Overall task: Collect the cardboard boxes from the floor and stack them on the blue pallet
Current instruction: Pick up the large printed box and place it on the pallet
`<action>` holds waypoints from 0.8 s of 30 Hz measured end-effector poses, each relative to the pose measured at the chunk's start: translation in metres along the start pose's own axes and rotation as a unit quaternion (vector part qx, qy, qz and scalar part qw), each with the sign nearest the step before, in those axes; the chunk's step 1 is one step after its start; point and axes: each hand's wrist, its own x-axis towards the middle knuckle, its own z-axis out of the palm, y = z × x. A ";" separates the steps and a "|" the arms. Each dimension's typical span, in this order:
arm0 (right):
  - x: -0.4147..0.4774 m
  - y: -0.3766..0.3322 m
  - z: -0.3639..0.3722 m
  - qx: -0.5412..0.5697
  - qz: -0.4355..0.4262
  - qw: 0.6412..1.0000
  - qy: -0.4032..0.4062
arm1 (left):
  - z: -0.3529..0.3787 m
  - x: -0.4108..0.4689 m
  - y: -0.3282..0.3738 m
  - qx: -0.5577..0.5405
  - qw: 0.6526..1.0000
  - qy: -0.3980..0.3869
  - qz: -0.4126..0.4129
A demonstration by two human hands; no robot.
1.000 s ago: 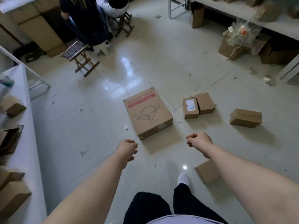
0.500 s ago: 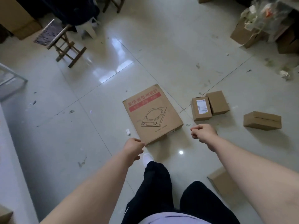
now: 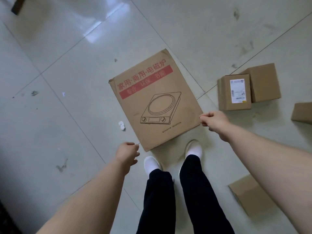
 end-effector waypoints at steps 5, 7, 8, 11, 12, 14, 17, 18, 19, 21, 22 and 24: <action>0.105 0.017 0.028 -0.044 0.007 0.999 0.024 | 0.044 0.104 0.005 -0.028 0.999 0.030 -0.022; 0.141 0.024 0.040 -0.077 0.007 0.996 0.036 | 0.058 0.146 0.003 -0.037 0.998 0.055 -0.025; 0.157 0.027 0.046 -0.091 0.005 0.995 0.038 | 0.063 0.166 0.001 -0.038 0.997 0.065 -0.029; 0.196 0.033 0.061 -0.126 0.000 0.991 0.043 | 0.069 0.215 -0.008 -0.027 0.996 0.082 -0.035; 0.206 0.036 0.066 -0.130 0.001 0.991 0.043 | 0.069 0.228 -0.012 -0.023 0.996 0.083 -0.035; 0.221 0.042 0.072 -0.113 -0.002 0.993 0.040 | 0.070 0.248 -0.019 -0.034 0.996 0.070 -0.031; 0.233 0.053 0.073 -0.069 -0.016 0.997 0.022 | 0.074 0.262 -0.027 -0.077 0.996 0.046 -0.021; 0.233 0.055 0.072 -0.051 -0.021 0.998 0.012 | 0.075 0.265 -0.029 -0.091 0.995 0.042 -0.022; 0.234 0.057 0.071 -0.036 -0.025 0.999 0.004 | 0.076 0.266 -0.030 -0.102 0.994 0.039 -0.021; 0.233 0.060 0.070 -0.021 -0.034 0.999 -0.002 | 0.076 0.266 -0.033 -0.117 0.992 0.037 -0.022; 0.231 0.061 0.069 -0.017 -0.036 0.999 -0.001 | 0.076 0.264 -0.034 -0.123 0.991 0.035 -0.026; 0.225 0.064 0.069 -0.004 -0.034 0.999 0.002 | 0.075 0.258 -0.036 -0.137 0.989 0.030 -0.042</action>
